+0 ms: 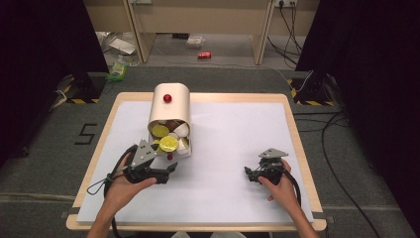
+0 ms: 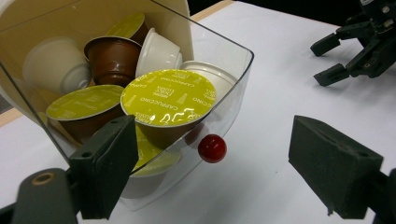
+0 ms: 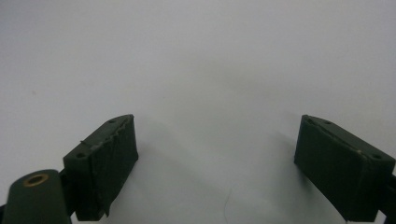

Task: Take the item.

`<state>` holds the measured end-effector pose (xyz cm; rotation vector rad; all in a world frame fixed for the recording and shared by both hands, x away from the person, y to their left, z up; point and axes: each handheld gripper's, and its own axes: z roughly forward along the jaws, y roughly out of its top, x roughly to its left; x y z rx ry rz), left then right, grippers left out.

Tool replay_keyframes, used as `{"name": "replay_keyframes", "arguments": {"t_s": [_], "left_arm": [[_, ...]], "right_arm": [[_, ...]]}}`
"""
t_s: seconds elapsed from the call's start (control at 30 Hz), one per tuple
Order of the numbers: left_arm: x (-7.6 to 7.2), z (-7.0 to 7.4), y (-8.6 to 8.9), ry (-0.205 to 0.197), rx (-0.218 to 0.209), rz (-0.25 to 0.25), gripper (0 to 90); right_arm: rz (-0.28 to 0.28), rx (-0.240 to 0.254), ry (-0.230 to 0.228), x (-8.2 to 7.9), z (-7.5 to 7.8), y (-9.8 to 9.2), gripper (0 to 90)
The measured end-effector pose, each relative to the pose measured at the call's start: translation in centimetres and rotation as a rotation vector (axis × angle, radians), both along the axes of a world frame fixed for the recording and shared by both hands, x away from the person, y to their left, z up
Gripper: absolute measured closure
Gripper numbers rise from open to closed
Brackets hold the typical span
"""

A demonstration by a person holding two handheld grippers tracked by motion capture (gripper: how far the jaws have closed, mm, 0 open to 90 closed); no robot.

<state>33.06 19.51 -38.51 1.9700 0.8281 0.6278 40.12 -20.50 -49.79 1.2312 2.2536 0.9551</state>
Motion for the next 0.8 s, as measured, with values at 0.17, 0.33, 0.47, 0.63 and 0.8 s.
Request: {"name": "replay_keyframes", "arguments": {"t_s": [0.17,0.33,0.47,0.63,0.8], "left_arm": [[-0.2,0.0,0.0,0.005,-0.002,-0.003,15.8],[-0.5,-0.1,0.0,0.006,-0.004,0.0,15.8],[-0.7,-0.2,0.0,0.01,-0.001,-0.003,15.8],[-1.0,-0.3,-0.1,0.013,-0.003,0.001,15.8],[-1.2,-0.3,-0.1,0.016,0.001,-0.002,15.8]], "right_arm": [[0.0,0.0,-0.001,0.0,0.0,0.0,13.6],[-0.002,0.0,-0.001,0.0,0.0,0.0,13.6],[-0.001,0.0,-0.001,0.0,0.0,0.0,13.6],[-0.002,0.0,-0.002,0.0,0.0,0.0,13.6],[-0.002,0.001,-0.001,0.0,0.0,0.0,13.6]]}}
